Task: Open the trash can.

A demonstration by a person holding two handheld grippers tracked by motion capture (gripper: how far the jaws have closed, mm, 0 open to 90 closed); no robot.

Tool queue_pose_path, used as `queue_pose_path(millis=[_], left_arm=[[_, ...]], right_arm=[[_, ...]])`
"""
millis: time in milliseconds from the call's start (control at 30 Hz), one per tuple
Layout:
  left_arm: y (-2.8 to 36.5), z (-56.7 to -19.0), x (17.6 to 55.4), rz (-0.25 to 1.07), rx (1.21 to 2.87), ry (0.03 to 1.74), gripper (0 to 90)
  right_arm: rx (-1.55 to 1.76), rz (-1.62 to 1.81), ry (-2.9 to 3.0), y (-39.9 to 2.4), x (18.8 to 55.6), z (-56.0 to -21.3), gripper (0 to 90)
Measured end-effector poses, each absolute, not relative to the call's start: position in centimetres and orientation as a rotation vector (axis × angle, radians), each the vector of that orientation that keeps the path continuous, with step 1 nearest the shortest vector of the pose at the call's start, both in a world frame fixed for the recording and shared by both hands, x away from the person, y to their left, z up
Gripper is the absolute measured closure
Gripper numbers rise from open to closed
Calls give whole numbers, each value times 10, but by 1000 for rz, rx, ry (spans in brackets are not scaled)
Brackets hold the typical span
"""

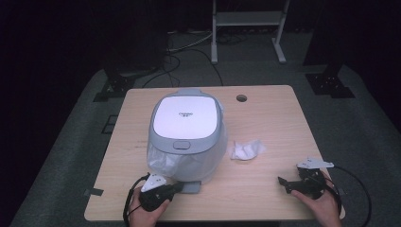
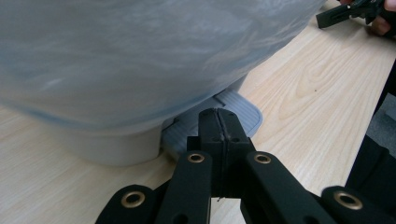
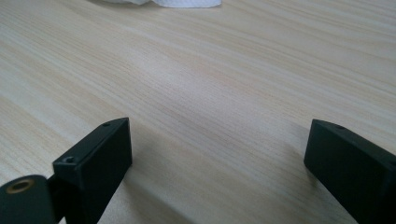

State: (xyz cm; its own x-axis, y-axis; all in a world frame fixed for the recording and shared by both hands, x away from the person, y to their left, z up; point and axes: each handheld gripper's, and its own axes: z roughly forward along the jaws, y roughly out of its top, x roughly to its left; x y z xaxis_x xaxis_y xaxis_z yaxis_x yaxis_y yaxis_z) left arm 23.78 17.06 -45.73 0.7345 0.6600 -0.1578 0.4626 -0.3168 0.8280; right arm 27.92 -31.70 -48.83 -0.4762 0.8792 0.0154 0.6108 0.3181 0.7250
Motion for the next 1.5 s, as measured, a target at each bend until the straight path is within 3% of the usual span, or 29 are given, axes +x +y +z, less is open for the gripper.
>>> queue_pose_path(millis=[433, 1500], left_arm=[[154, -463, 244, 245, 1969, 874, 900], [156, -471, 248, 293, 2017, 808, 900]], right_arm=[[1325, 960, 2207, -317, 279, -488, 63], [1323, 959, 2207, -317, 279, -488, 63]])
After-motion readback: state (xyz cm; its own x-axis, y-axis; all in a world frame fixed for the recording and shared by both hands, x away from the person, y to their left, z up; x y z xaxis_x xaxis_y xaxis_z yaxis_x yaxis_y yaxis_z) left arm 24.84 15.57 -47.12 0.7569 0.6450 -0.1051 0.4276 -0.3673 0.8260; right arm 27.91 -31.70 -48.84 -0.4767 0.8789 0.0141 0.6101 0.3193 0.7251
